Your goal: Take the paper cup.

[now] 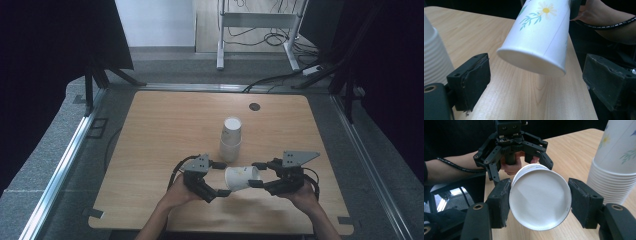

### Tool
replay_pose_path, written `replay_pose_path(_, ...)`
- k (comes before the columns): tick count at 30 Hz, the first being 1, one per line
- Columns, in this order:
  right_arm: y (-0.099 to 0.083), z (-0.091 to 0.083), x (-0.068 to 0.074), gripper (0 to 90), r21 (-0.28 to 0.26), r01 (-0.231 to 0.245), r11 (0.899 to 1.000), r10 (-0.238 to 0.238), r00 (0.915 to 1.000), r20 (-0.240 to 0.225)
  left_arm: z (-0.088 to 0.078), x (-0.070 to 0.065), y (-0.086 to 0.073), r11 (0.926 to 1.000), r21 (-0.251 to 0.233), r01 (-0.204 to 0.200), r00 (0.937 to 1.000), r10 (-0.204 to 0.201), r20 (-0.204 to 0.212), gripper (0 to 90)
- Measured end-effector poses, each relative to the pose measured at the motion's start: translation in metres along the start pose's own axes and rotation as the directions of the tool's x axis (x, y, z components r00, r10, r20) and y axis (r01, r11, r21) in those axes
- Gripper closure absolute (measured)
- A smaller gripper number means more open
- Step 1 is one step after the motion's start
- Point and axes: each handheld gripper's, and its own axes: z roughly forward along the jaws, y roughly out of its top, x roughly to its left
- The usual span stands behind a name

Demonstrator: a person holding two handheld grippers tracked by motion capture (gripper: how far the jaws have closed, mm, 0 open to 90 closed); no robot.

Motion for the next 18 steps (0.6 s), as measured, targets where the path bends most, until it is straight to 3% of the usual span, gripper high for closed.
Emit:
replay_pose_path(10,-0.006,0.009,0.004,37.4,0.002,-0.003,1.0,0.003,0.9995,-0.032,0.013,-0.005,-0.009,0.9991,0.038,-0.019,0.9998,0.018,0.01,7.8)
replay_pose_path(18,-0.007,0.012,0.005,37.4,0.005,-0.003,1.0,0.003,0.999,-0.046,0.016,-0.005,-0.014,0.9994,0.027,-0.022,0.9997,0.022,0.01,14.0)
